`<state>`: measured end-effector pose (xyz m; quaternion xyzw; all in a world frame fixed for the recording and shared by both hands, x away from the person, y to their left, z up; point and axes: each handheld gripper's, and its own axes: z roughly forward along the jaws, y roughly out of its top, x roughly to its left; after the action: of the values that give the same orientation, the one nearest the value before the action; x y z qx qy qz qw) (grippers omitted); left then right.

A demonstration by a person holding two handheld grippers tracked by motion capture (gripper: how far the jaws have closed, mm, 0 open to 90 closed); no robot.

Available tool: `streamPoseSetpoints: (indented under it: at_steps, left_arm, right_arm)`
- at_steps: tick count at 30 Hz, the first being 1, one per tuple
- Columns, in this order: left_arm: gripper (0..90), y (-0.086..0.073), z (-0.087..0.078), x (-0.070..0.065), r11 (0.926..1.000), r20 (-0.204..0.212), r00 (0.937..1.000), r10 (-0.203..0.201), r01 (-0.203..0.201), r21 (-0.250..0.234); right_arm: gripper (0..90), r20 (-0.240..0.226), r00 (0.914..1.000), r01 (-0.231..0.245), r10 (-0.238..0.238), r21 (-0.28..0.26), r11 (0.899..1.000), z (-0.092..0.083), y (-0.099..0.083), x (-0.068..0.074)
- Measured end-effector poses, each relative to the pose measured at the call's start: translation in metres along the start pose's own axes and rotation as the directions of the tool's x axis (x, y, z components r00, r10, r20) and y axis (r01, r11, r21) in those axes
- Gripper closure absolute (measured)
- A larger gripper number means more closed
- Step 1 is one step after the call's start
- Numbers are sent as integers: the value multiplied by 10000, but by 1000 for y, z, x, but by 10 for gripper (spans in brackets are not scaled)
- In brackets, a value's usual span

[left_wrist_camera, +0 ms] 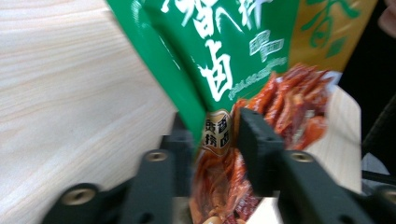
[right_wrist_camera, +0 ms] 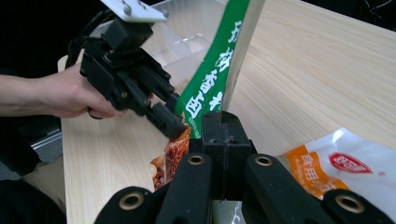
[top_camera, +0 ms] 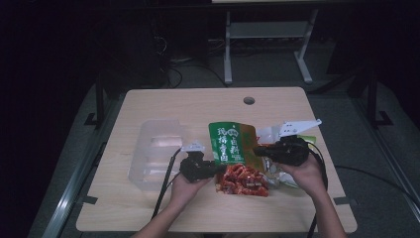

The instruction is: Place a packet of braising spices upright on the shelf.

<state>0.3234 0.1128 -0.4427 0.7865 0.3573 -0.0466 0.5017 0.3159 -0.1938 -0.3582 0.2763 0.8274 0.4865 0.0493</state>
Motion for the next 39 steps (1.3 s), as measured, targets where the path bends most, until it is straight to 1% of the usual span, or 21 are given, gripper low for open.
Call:
streamPoseSetpoints:
  at_steps: [1,2,3,5,6,7,9,10,11,12,14,17,18,20,25,27,28,33,36,38,39]
  left_arm:
    - [807,0,-1,-1,10000,41,10000,43,-43,-34]
    - [825,0,-1,-1,10000,41,10000,43,-43,-34]
    - [825,0,-1,-2,9999,22,9999,125,-125,-98]
    - [853,0,-3,-7,9990,-181,9990,397,-401,-198]
    - [860,0,-3,-7,9990,-181,9990,397,-401,-198]
    - [864,0,-5,-10,9975,-404,9972,625,-638,-305]
    - [870,-1,-6,-13,9969,-493,9966,663,-683,-382]
    - [872,-1,-7,-16,9948,-711,9935,885,-918,-449]
    - [874,-1,-7,-16,9948,-711,9935,885,-918,-449]
    - [875,-1,-8,-17,9927,-848,9903,1099,-1135,-396]
    - [878,-2,-9,-17,9921,-918,9893,1136,-1180,-435]
    - [880,-2,-9,-18,9913,-913,9886,1197,-1241,-444]
    - [881,-3,-9,-19,9904,-937,9877,1251,-1299,-468]
    - [881,-3,-9,-20,9894,-994,9861,1333,-1383,-449]
    - [882,-3,-11,-22,9876,-964,9848,1442,-1493,-481]
    - [882,-3,-11,-23,9880,-941,9855,1410,-1461,-507]
    - [882,-3,-11,-24,9867,-900,9846,1502,-1550,-486]
    - [881,-3,-12,-25,9846,-898,9822,1650,-1694,-430]
    - [879,-3,-13,-26,9843,-905,9814,1694,-1731,-348]
    - [871,-4,-13,-27,9851,-861,9828,1635,-1673,-391]
    - [867,-4,-14,-28,9839,-874,9810,1729,-1761,-300]
  right_arm:
    - [900,11,10000,-77,77,-1,10000,-2,-1,-1]
    - [900,11,10000,-77,77,-1,10000,-2,-1,-1]
    - [900,24,10000,-90,90,-10,10000,-2,-2,-2]
    - [900,16,9998,-174,174,32,9998,-3,-3,-3]
    - [900,121,9998,-168,166,91,9998,-4,-3,-3]
    - [900,172,9997,-159,158,103,9998,-4,-3,-3]
    - [900,211,9995,-240,238,84,9997,-6,-4,-4]
    - [899,251,9992,-320,318,99,9994,-6,-5,-6]
    - [898,211,9989,-419,417,102,9991,-6,-6,-7]
    - [897,187,9986,-494,491,127,9987,-5,-7,-9]
    - [894,177,9982,-574,569,247,9980,-3,-9,-10]
    - [868,71,9983,-578,577,143,9982,0,-10,-12]
    - [845,40,9977,-672,671,238,9975,4,-12,-12]
    - [832,-45,9977,-672,673,321,9972,8,-13,-12]
    - [794,-101,9969,-780,785,390,9962,13,-13,-11]
    - [772,-118,9968,-788,793,400,9961,17,-14,-10]
    - [763,-121,9959,-887,893,421,9952,20,-15,-11]
    - [779,-110,9957,-916,922,445,9948,25,-15,-10]
    - [828,-214,9952,-948,958,443,9945,27,-16,-9]
    - [886,-264,9963,-807,820,483,9956,26,-16,-5]
    - [889,-302,9961,-808,824,494,9955,26,-16,-4]
